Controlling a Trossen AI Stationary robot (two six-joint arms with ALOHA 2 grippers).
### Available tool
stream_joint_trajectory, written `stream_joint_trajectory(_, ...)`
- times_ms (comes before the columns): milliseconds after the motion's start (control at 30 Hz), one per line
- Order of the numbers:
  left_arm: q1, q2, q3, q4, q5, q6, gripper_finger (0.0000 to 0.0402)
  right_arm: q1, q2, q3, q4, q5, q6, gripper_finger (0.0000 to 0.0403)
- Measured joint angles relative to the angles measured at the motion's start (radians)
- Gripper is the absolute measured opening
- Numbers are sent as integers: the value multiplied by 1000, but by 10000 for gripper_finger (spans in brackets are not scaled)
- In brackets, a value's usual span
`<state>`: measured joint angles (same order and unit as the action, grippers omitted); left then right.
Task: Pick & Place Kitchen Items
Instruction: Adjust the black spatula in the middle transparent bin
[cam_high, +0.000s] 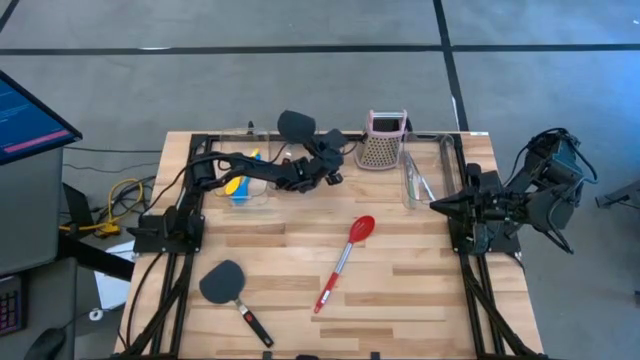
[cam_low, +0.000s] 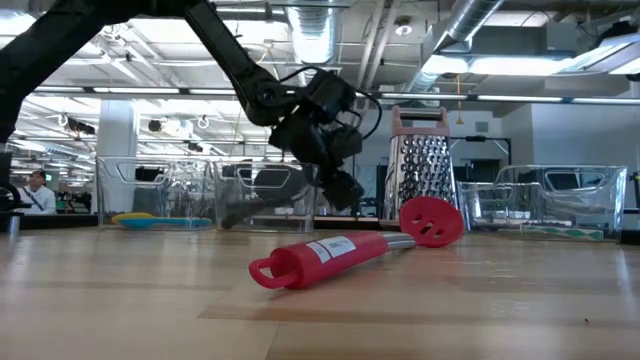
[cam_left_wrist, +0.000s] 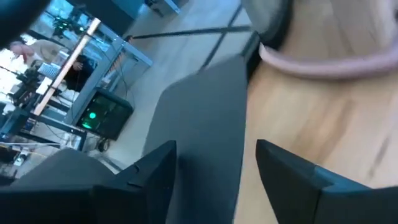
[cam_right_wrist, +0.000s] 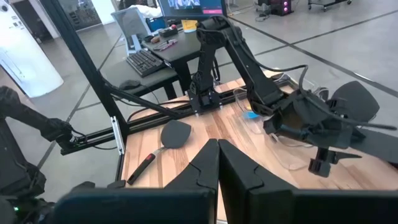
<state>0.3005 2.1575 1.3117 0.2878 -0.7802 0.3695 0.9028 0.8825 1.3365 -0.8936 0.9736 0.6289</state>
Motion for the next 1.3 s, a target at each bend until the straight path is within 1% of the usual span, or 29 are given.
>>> stream_joint_trajectory(133, -5, -9, 0, 53, -16, -3, 181, 0, 0, 0, 0, -1, -1, 1)
stream_joint_trajectory(233, -6, -11, 0, 55, -25, -8, 154, 0, 0, 0, -1, -1, -3, 1)
stream_joint_trajectory(367, -8, -12, 0, 56, -24, -11, 102, 0, 0, 0, -2, -1, -10, 1)
stream_joint_trajectory(567, -10, -13, 0, 59, -24, -16, 13, 0, 0, 0, -2, -4, -11, 1)
stream_joint_trajectory(767, -14, -38, 0, 57, -25, -115, 2, 0, 0, 0, -2, -4, -11, 1)
stream_joint_trajectory(1167, -7, -161, 0, 54, -22, -116, 1, 0, 0, 0, -18, -7, -11, 1)
stream_joint_trajectory(1300, -7, -173, -1, 42, -18, -115, 1, 0, 0, 0, -19, -8, -11, 0)
